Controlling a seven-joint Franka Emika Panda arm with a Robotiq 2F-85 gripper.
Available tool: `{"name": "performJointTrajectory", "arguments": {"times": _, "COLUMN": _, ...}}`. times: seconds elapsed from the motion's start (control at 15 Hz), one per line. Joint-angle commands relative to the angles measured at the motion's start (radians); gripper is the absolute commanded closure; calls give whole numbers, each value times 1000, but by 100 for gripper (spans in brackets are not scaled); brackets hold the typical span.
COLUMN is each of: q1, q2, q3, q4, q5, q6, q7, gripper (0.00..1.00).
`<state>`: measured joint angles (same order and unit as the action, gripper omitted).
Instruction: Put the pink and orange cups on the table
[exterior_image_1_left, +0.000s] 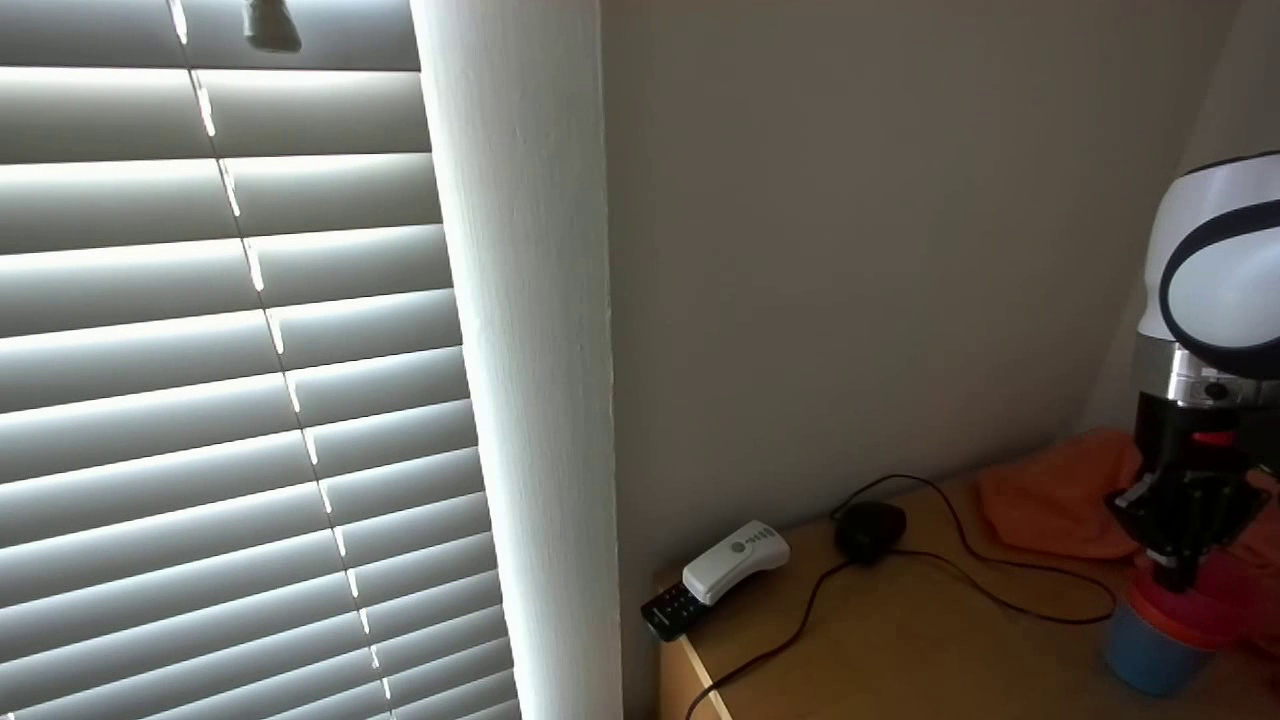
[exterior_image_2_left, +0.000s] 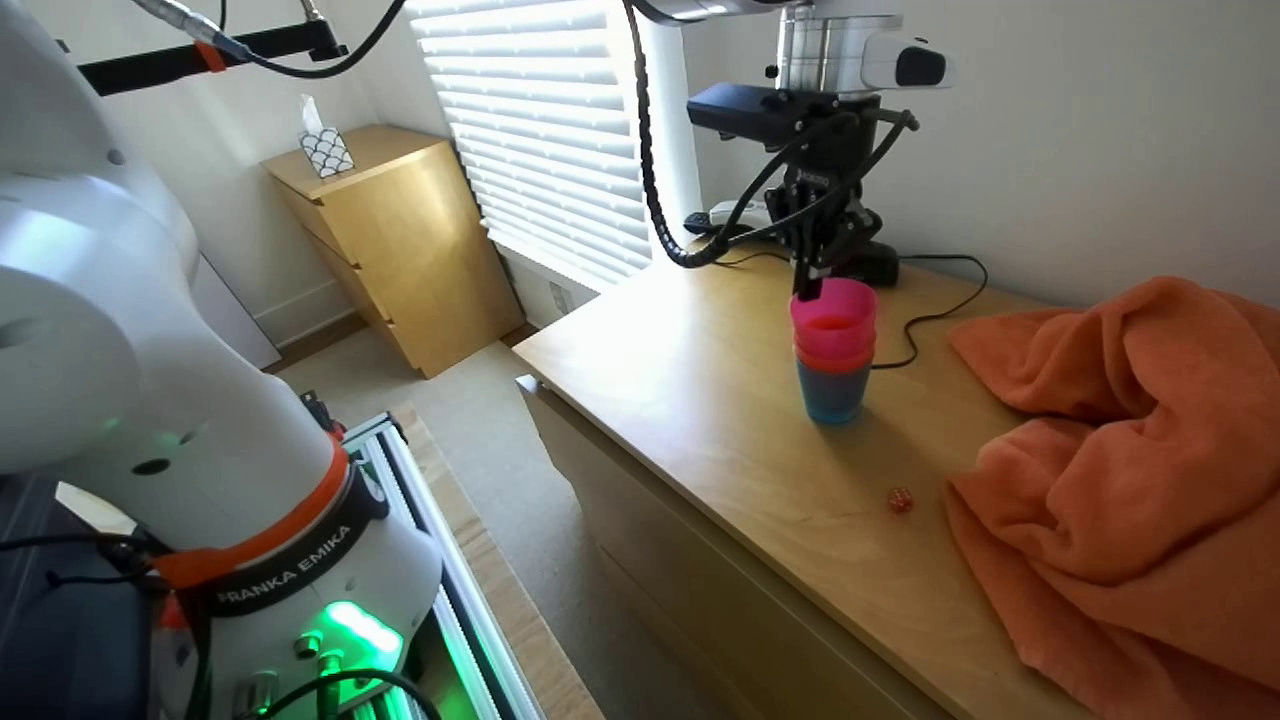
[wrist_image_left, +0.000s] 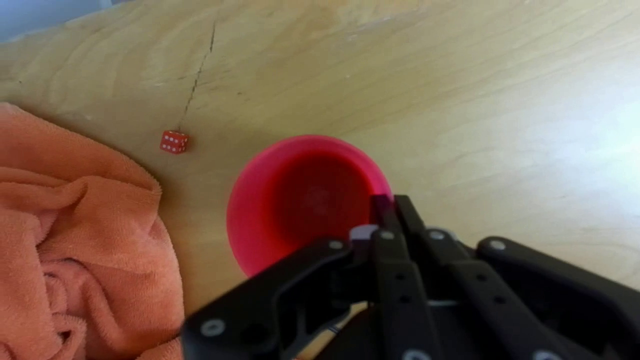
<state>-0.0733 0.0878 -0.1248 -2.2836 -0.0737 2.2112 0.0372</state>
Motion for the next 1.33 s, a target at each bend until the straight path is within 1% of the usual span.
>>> {"name": "performJointTrajectory", "arguments": {"times": 0.0, "q1": -13, "q2": 41, "q3": -5, "q4": 37, "q5": -33, "q6": -34, "q7": 93, "gripper": 99}}
{"name": "performJointTrajectory", "arguments": {"times": 0.2, "q1": -12, "q2": 39, "q3": -4, "q4": 42, "q5": -28, "q6": -39, "q7": 111, "gripper": 99}}
{"name": "performJointTrajectory", "arguments": {"times": 0.6, "q1": 2, "q2": -46, "q3": 8, "q4": 29, "q5": -63, "q6": -48, "q7": 143, "gripper": 99}}
{"name": "performJointTrajectory", "arguments": {"times": 1.07, "q1": 10, "q2": -213, "q3": 48, "q4": -34, "q5": -108, "q6": -16, "q7": 160, "gripper": 99}}
{"name": "performJointTrajectory", "arguments": {"times": 1.13, "q1": 10, "q2": -237, "q3": 56, "q4": -43, "q5": -102, "q6": -15, "q7": 156, "gripper": 99}}
{"name": "performJointTrajectory", "arguments": {"times": 1.27, "q1": 20, "q2": -265, "q3": 69, "q4": -48, "q5": -42, "q6": -59, "q7": 92, "gripper": 99}}
